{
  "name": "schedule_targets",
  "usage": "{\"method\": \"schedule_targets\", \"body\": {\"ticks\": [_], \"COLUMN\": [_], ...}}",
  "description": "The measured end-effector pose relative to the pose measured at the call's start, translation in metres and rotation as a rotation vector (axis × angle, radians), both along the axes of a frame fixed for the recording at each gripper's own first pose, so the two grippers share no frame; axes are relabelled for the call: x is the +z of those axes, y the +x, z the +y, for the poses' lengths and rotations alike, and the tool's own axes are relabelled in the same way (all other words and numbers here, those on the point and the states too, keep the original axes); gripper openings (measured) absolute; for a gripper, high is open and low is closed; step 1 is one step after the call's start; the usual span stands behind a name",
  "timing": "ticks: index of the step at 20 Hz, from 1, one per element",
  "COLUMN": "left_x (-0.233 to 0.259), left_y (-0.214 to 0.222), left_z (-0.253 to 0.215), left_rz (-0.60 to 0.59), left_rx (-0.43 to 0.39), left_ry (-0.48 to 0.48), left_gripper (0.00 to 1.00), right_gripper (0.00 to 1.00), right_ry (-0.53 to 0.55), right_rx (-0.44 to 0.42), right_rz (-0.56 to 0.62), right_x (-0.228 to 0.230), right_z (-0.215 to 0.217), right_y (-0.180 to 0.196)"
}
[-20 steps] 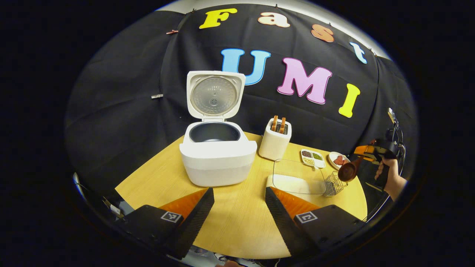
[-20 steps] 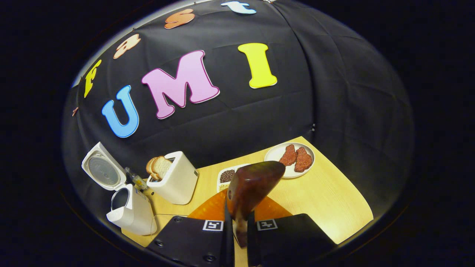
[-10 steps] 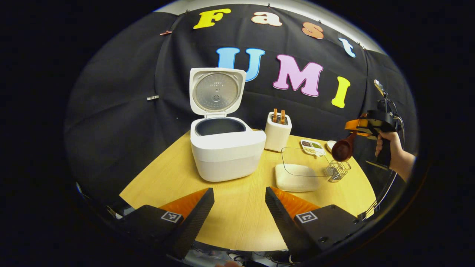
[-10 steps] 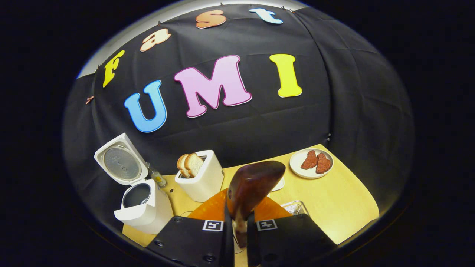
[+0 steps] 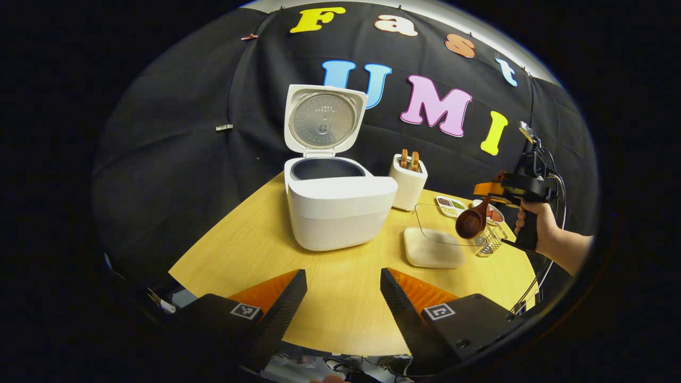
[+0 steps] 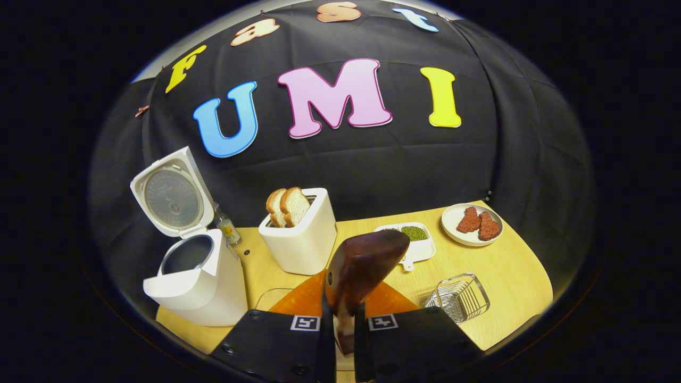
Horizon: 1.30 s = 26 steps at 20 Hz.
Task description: Close the left gripper, press the button to open the rice cooker; take a wooden spoon from the chopstick holder with the right hand, scoop a spoonful of rice and pour it into the rice cooker, then put the wooden spoon back into the chopstick holder.
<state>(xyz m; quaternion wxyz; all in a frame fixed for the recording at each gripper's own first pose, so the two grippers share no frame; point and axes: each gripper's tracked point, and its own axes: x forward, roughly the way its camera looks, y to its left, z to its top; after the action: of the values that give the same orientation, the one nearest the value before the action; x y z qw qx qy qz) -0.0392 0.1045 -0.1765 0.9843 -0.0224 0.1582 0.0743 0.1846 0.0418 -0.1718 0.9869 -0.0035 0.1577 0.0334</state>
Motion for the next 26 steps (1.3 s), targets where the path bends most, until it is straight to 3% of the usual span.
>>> {"method": "schedule_targets", "body": {"ticks": [6, 8, 14, 19, 21, 26], "left_x": [-0.031, -0.031, -0.041, -0.050, -0.049, -0.041], "left_y": [0.001, 0.001, -0.004, -0.014, -0.016, -0.015], "left_z": [0.005, 0.006, 0.020, 0.025, 0.025, 0.024], "left_rz": [0.052, 0.050, 0.062, 0.080, 0.073, 0.061], "left_rx": [-0.001, 0.001, 0.034, 0.060, 0.062, 0.050], "left_ry": [-0.056, -0.078, -0.110, -0.164, -0.161, -0.136], "left_gripper": [0.96, 0.96, 0.96, 0.96, 0.96, 0.96], "right_gripper": [0.18, 0.18, 0.18, 0.18, 0.14, 0.18], "right_ry": [-0.071, -0.077, -0.020, 0.141, 0.231, 0.391], "right_rx": [-0.036, -0.041, 0.003, -0.014, -0.028, -0.072], "right_rz": [0.014, -0.008, 0.043, 0.139, 0.180, 0.254], "right_x": [-0.050, -0.048, -0.067, -0.077, -0.079, -0.078], "right_z": [-0.003, 0.002, 0.042, 0.069, 0.076, 0.079], "right_y": [0.001, 0.000, -0.015, -0.023, -0.024, -0.023]}}
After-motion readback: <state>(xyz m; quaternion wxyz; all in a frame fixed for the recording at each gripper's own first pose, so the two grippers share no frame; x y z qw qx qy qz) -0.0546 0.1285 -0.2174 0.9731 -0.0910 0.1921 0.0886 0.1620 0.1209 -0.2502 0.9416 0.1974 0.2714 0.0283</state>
